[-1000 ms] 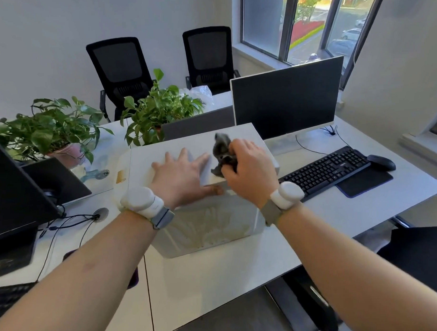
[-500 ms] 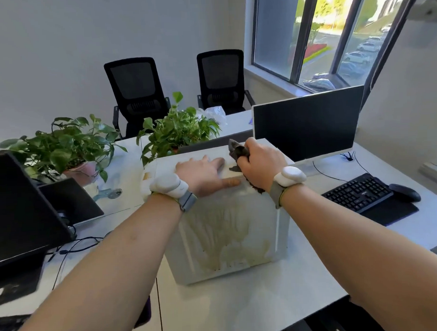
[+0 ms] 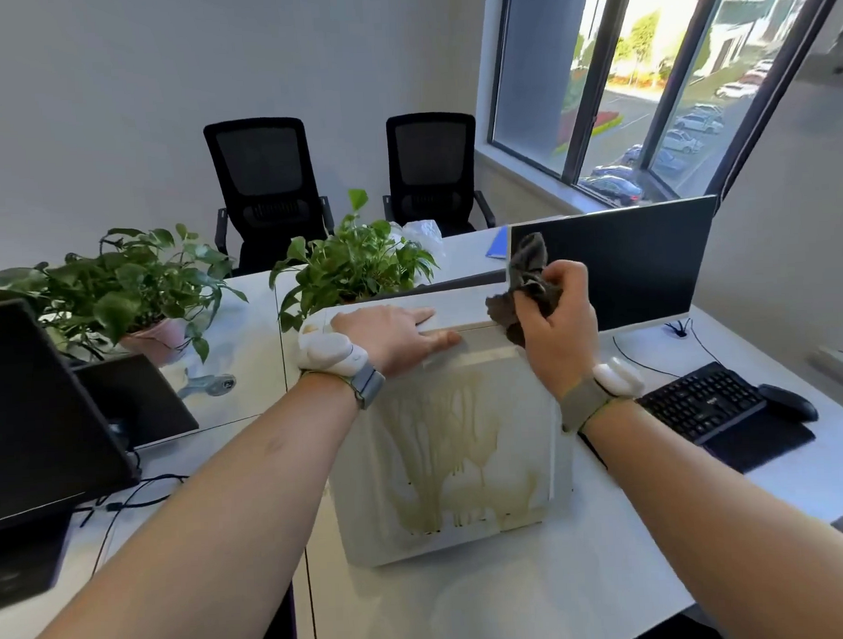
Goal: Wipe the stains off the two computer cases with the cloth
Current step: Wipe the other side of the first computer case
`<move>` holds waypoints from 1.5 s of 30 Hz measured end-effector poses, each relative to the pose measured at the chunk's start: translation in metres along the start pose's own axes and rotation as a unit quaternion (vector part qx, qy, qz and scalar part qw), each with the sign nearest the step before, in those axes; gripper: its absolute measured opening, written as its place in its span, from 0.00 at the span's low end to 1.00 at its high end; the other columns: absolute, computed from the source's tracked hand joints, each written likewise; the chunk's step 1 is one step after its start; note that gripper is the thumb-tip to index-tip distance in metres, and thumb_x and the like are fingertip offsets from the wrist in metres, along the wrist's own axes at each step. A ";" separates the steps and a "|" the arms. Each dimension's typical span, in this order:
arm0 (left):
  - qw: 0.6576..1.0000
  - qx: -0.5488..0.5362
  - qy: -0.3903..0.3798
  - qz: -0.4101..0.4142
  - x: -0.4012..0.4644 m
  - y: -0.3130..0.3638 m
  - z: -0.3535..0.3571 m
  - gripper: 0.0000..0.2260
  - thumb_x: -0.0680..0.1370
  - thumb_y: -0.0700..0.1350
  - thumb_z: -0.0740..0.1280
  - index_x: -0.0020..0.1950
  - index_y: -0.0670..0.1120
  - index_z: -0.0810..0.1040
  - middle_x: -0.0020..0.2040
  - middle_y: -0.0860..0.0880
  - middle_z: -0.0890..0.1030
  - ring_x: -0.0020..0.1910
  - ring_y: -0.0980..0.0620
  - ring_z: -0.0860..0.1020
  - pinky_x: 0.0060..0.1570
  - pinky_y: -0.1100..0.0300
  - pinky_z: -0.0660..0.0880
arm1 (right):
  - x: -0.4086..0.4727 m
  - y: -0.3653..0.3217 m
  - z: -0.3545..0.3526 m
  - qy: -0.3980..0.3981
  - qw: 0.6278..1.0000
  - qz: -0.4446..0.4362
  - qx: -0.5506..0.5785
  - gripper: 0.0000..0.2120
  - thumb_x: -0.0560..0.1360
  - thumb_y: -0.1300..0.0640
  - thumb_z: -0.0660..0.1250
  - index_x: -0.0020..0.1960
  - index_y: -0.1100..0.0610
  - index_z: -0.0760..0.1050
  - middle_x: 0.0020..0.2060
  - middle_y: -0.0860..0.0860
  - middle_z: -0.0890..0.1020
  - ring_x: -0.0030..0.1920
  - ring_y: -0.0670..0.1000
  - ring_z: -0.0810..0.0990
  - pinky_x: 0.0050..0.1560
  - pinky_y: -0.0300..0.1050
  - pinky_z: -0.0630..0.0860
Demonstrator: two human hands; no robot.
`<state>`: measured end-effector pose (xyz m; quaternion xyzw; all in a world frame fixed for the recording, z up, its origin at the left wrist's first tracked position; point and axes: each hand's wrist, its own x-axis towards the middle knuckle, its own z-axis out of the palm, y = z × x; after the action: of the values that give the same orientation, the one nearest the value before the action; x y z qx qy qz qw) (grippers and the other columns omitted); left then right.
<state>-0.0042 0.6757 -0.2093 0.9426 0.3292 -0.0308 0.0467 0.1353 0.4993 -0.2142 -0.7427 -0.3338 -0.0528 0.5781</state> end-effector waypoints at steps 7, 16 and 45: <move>1.000 -0.001 -0.007 0.022 0.011 -0.003 -0.011 0.44 0.67 0.85 0.45 0.79 0.67 0.61 0.78 0.57 0.69 0.76 0.48 0.70 0.63 0.51 0.74 | -0.070 0.038 0.020 -0.024 0.996 0.027 -0.082 0.14 0.79 0.50 0.70 0.65 0.48 0.77 0.54 0.46 0.82 0.51 0.48 0.81 0.52 0.47 0.80; 1.000 0.017 -0.005 0.014 0.009 0.002 -0.010 0.47 0.63 0.87 0.44 0.79 0.70 0.59 0.79 0.57 0.68 0.75 0.48 0.70 0.58 0.51 0.75 | -0.081 0.076 0.034 -0.110 0.959 -0.175 -0.192 0.16 0.69 0.56 0.76 0.57 0.55 0.83 0.43 0.49 0.79 0.36 0.53 0.78 0.29 0.45 0.76; 0.993 -0.066 -0.098 0.029 0.001 0.004 -0.034 0.23 0.88 0.58 0.48 0.81 0.52 0.65 0.81 0.53 0.64 0.78 0.48 0.63 0.73 0.56 0.59 | -0.075 0.035 0.031 -0.172 0.899 -0.236 -0.325 0.28 0.73 0.52 0.69 0.74 0.51 0.72 0.49 0.49 0.80 0.37 0.52 0.77 0.30 0.45 0.76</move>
<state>0.0003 0.6769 -0.1751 0.9392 0.2965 -0.1002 0.1414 0.0876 0.4907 -0.2873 -0.7863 -0.5578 -0.1648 0.2085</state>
